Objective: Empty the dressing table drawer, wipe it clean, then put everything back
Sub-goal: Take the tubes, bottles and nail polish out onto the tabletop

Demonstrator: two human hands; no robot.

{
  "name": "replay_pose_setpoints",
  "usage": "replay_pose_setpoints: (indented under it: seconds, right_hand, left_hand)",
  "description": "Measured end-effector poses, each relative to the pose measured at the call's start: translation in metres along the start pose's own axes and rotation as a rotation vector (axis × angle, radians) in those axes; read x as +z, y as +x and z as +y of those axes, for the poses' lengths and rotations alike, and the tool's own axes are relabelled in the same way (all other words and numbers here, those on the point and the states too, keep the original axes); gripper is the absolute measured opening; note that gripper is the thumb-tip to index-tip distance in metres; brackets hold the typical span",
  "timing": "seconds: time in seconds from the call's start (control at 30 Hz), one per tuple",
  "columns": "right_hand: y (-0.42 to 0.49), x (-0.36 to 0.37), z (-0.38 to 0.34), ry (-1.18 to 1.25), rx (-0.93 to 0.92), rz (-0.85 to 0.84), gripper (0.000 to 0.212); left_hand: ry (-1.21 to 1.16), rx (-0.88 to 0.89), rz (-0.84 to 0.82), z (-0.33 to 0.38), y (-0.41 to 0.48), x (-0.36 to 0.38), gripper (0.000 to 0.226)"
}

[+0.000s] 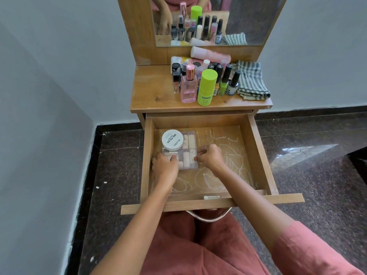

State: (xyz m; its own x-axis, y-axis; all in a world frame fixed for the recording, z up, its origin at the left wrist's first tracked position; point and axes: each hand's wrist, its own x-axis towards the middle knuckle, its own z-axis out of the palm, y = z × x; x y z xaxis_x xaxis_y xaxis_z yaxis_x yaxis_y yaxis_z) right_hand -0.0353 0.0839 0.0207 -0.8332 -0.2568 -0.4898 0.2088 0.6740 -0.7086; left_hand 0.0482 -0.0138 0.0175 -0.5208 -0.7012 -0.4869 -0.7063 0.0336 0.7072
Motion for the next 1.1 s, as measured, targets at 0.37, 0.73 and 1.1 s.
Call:
replay_pose_setpoints:
  seconds: [0.37,0.73,1.1]
  right_hand:
    - [-0.002,0.001,-0.008,0.040,-0.003,0.035,0.020]
    - [0.002,0.008,-0.012,0.046,0.120,0.093,0.044]
    - [-0.027,-0.009,-0.005,0.188,0.102,0.096,0.024]
  left_hand:
    - [-0.051,0.004,-0.043,0.023,0.012,0.004,0.053]
    - [-0.028,-0.109,0.028,0.031,0.016,0.010,0.054]
    - [-0.247,-0.077,-0.046,0.030,-0.007,-0.003,0.050]
